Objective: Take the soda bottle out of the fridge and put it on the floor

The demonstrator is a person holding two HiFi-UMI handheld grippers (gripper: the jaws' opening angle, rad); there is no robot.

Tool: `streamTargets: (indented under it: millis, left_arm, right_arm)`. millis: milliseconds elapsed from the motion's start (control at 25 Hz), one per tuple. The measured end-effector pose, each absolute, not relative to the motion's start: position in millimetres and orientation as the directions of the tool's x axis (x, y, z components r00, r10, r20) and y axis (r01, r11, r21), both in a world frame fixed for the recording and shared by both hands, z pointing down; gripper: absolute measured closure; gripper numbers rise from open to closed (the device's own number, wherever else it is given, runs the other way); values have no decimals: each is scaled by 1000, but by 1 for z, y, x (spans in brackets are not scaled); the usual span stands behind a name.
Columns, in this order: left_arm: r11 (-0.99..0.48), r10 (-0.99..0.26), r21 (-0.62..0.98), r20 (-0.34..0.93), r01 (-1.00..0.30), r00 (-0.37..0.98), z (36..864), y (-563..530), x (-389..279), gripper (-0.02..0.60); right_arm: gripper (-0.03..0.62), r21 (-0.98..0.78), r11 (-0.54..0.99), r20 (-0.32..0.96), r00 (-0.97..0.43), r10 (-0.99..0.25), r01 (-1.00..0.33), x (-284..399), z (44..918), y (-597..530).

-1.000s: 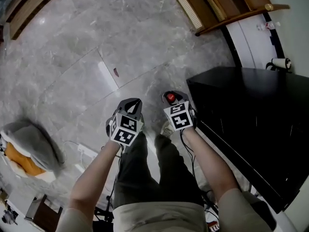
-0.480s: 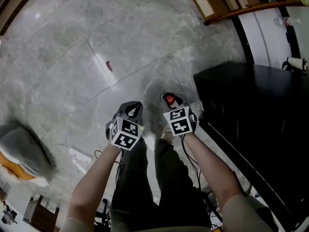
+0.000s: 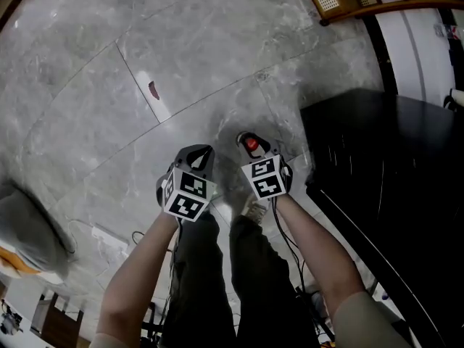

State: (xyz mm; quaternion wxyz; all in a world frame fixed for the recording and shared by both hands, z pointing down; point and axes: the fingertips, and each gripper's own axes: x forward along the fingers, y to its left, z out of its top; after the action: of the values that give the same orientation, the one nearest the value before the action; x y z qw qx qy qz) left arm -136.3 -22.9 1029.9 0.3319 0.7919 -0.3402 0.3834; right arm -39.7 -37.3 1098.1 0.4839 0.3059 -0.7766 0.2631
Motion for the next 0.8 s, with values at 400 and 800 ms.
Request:
streamTargets:
  millis: [400, 800]
  left_arm:
    - [-539, -256, 271, 850, -798, 461, 1075, -32, -145, 574]
    - [-551, -219, 280, 861, -786, 460, 1072, -26, -138, 575]
  right_arm:
    - [461, -87, 694, 927, -313, -206, -715, -38, 1167, -40]
    - [426, -162, 612, 932, -324, -162, -774, -36, 1164, -36]
